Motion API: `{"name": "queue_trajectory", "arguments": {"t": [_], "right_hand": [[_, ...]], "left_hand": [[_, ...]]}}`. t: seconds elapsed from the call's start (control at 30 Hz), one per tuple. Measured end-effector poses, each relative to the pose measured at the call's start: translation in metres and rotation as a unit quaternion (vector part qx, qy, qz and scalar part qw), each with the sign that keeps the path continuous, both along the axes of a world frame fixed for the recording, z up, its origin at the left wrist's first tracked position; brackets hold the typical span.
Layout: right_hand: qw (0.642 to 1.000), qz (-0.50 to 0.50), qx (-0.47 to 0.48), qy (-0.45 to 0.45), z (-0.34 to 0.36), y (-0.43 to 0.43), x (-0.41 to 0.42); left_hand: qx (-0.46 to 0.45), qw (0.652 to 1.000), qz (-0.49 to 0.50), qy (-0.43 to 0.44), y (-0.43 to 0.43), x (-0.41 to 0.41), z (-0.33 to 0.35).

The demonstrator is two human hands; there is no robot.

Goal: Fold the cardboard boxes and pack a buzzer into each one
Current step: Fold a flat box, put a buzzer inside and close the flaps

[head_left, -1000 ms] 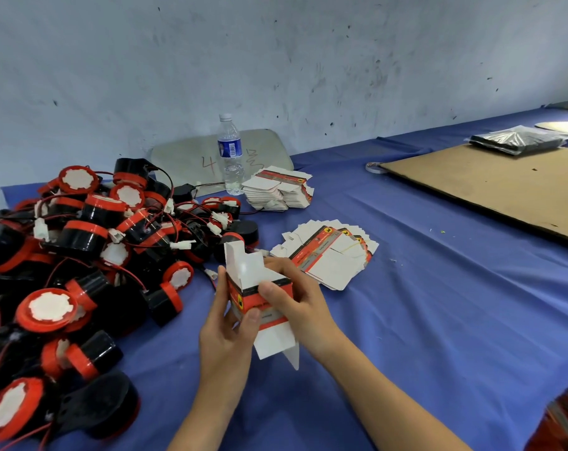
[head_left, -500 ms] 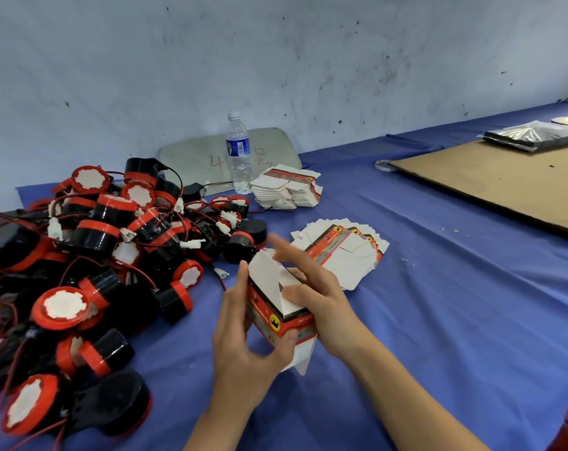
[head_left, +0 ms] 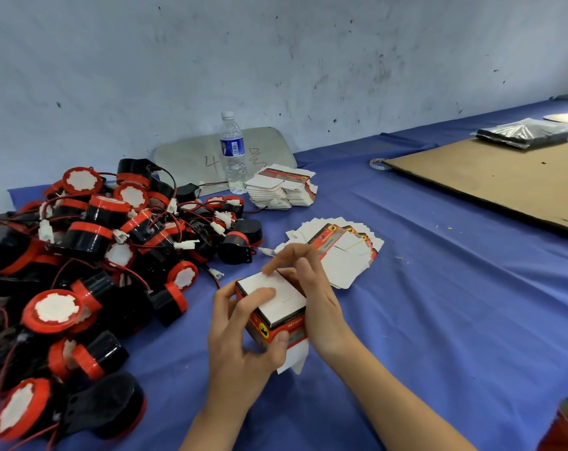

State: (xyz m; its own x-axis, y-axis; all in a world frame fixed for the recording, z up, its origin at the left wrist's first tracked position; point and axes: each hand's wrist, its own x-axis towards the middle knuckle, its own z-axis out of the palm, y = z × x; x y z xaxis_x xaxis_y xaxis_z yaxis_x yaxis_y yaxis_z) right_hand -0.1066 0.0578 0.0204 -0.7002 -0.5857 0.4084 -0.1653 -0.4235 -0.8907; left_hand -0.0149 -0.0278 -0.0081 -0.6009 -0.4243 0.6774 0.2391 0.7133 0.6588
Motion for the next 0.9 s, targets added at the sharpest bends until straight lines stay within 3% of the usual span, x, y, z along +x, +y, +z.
{"name": "queue_trajectory", "arguments": {"t": [0.27,0.9], "right_hand": [[1.0,-0.005,-0.013,0.024,-0.0014,-0.0005,0.0033],[1.0,-0.01,0.003,0.024,-0.0018,-0.0015,0.0031]], "left_hand": [[-0.044,0.998,0.028,0.022,0.001,-0.0005,0.0028],[-0.043,0.999,0.02,0.021,-0.0001,-0.0011,0.0025]]}}
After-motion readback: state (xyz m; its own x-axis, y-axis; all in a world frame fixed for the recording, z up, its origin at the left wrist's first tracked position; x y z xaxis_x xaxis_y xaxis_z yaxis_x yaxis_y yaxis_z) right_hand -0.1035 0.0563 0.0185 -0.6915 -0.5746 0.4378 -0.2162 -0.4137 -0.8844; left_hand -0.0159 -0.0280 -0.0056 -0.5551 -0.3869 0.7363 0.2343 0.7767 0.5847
